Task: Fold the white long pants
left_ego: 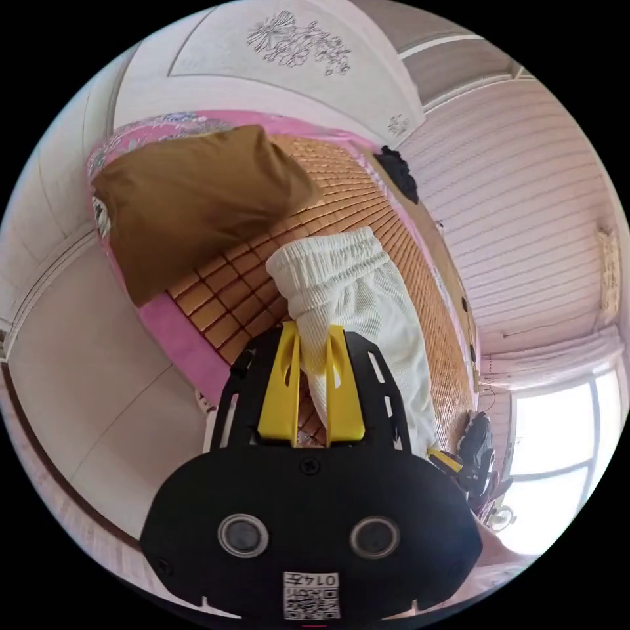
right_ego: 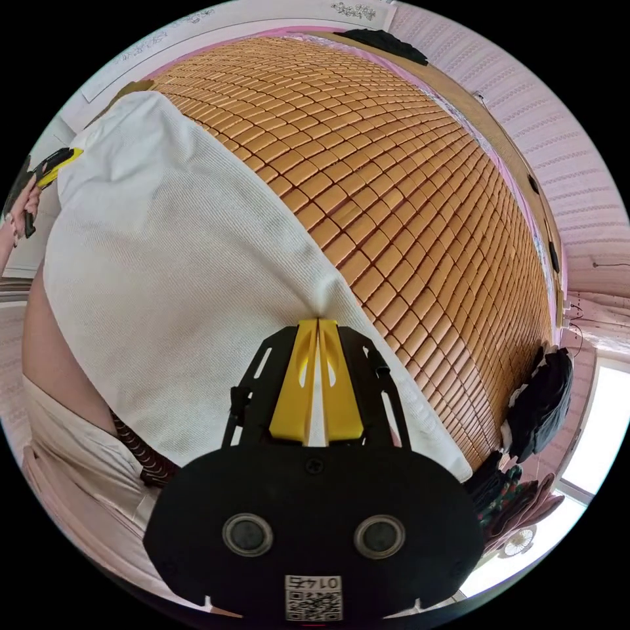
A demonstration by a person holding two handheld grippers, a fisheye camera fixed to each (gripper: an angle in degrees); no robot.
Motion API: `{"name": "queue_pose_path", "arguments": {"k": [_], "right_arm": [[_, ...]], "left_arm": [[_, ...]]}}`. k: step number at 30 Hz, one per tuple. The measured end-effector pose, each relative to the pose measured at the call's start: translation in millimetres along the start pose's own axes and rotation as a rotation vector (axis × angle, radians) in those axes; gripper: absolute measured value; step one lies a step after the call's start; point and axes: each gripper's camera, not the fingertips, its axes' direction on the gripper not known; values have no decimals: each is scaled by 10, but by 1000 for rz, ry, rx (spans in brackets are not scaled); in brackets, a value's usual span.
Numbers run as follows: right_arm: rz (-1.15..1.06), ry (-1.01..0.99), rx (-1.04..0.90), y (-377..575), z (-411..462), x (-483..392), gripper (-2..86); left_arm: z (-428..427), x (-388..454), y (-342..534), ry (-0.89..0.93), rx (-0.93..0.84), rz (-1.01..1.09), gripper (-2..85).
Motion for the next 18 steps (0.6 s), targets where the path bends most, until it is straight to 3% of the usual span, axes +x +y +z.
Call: {"name": "queue_pose_path", "arguments": {"k": [5,9,12,15,18], "right_arm": [[7,-75,0,-202,-149,88,-4],[-80,-107,95,-325,-390,-30,-4],[-151,-98,87,-627,-472,-201,-4],[-191,-54,56,-986,-474,-358,-3],[-207,6,-36,-1261,-287,-480,-3]], "left_arm": [[-122,310,288,-185,30,187,84],[-433,992,973,-349,115,574,50],[-149,1646,1689,-225,-34,898,2],[520,2312,2461,-19,-276,1092,-7],[1216,2885,3147,17,-430,1219,-9]]}}
